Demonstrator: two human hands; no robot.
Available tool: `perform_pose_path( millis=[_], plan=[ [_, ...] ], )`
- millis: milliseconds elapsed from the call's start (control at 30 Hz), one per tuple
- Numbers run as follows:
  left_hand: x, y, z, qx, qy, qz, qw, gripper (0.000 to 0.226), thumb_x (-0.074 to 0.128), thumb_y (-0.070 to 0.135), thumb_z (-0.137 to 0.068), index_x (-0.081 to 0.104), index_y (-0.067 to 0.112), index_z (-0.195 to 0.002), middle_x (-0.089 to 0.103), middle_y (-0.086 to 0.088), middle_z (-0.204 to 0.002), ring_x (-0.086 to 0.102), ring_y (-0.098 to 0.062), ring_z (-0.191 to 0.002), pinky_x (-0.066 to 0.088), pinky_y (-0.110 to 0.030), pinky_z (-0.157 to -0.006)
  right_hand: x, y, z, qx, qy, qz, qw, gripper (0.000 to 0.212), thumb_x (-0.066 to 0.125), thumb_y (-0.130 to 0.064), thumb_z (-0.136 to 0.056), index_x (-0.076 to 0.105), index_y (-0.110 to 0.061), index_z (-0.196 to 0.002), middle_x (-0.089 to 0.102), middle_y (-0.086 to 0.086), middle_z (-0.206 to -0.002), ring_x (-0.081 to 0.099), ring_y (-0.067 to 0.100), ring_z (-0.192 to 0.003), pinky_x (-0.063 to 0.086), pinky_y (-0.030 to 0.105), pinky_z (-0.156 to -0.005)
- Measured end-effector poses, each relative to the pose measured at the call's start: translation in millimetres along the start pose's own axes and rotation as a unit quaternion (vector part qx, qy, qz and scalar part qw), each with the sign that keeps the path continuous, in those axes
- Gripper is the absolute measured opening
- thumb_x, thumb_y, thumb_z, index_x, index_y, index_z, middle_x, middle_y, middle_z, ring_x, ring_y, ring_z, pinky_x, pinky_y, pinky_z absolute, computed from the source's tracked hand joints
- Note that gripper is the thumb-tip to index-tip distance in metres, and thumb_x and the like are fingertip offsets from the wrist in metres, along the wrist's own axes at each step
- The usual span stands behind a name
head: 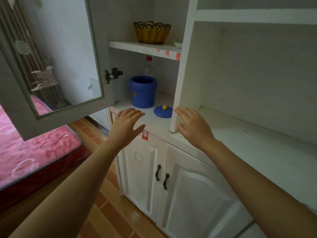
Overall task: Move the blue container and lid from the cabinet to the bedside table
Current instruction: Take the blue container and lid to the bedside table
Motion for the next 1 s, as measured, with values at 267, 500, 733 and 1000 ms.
perform_pose_path(
  millis=[267, 500, 733, 1000],
  plan=[
    [4.3, -19.9, -14.7, 0.003, -0.008, 0.007, 1.0, 0.044, 0.06, 0.033, -0.085, 0.052, 0.016, -0.124, 0.056, -0.008, -0.13, 0.046, -0.027, -0.124, 0.032, -0.044, -0.105, 16.1, -9.3, -5.4, 0.009, -0.004, -0.025, 1.0, 0.045, 0.05, -0.01, -0.087, 0.043, -0.008, -0.131, 0.051, 0.011, -0.136, 0.043, 0.027, -0.127, 0.033, 0.037, -0.107],
    [27.8, -54.3, -45.7, 0.047, -0.029, 0.03, 0.998, 0.045, 0.063, 0.032, -0.083, 0.053, 0.016, -0.124, 0.057, -0.01, -0.127, 0.048, -0.031, -0.12, 0.036, -0.046, -0.1, 34.2, -12.1, -26.7, 0.068, 0.015, 0.006, 0.998, 0.045, 0.05, -0.01, -0.084, 0.046, -0.005, -0.128, 0.054, 0.016, -0.131, 0.047, 0.031, -0.123, 0.038, 0.042, -0.103],
    [40.0, -87.6, -77.5, 0.116, -0.022, 0.063, 0.991, 0.046, 0.071, 0.026, -0.077, 0.058, 0.009, -0.118, 0.061, -0.016, -0.121, 0.053, -0.037, -0.115, 0.04, -0.049, -0.095, 52.5, -26.3, -45.8, 0.152, 0.039, 0.034, 0.987, 0.044, 0.05, -0.009, -0.087, 0.043, -0.006, -0.13, 0.05, 0.014, -0.135, 0.042, 0.028, -0.128, 0.034, 0.039, -0.107],
    [61.2, -110.8, -94.2, 0.14, -0.063, 0.083, 0.985, 0.051, 0.065, 0.033, -0.081, 0.052, 0.013, -0.126, 0.054, -0.013, -0.131, 0.043, -0.032, -0.124, 0.034, -0.048, -0.1, 60.5, -38.9, -63.8, 0.201, 0.029, 0.06, 0.977, 0.044, 0.049, -0.01, -0.087, 0.043, -0.009, -0.131, 0.051, 0.011, -0.134, 0.042, 0.027, -0.125, 0.034, 0.036, -0.103]
  ],
)
Point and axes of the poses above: each hand's wrist, its own z-axis away from the middle knuckle, its own x-axis out of the palm, y = z × x, the point moved 8 cm from there along -z, towards the middle knuckle
